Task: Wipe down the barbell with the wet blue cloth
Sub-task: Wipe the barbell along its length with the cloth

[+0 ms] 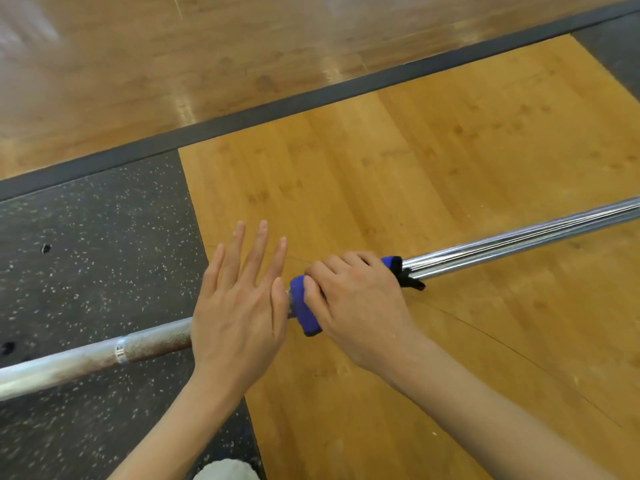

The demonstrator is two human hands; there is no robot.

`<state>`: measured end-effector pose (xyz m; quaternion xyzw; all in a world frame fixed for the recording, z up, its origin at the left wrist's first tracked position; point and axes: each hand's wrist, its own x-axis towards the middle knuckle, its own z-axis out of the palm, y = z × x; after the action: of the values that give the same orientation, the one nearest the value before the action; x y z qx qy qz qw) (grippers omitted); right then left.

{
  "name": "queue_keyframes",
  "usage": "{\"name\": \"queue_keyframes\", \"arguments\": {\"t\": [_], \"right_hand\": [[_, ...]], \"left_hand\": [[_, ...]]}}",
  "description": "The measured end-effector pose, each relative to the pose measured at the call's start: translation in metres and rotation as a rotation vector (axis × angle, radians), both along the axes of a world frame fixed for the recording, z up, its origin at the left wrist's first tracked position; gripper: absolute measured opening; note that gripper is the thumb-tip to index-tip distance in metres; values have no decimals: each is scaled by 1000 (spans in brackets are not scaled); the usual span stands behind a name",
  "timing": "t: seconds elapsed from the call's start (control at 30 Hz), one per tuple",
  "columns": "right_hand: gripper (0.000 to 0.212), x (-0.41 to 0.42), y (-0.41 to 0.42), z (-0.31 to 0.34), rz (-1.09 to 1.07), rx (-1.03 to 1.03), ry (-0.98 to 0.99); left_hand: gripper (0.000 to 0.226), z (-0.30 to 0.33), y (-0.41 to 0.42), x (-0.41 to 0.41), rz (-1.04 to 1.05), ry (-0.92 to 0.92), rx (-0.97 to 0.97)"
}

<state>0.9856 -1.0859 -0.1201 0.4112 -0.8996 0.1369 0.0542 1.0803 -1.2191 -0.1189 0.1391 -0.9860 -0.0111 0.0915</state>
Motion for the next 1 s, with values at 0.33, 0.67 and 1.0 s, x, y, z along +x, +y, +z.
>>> {"name": "queue_keyframes", "arguments": {"t": [0.33,0.67,1.0], "right_hand": [[32,15,24,2,-61,-70,-14],[35,13,51,7,-2,-27,-52],[33,14,26,22,156,123,-63]], "left_hand": [[57,-1,17,17,60,13,-54],[56,0,31,30,68,0,-14],[56,-2,41,40,66,5,17]]}}
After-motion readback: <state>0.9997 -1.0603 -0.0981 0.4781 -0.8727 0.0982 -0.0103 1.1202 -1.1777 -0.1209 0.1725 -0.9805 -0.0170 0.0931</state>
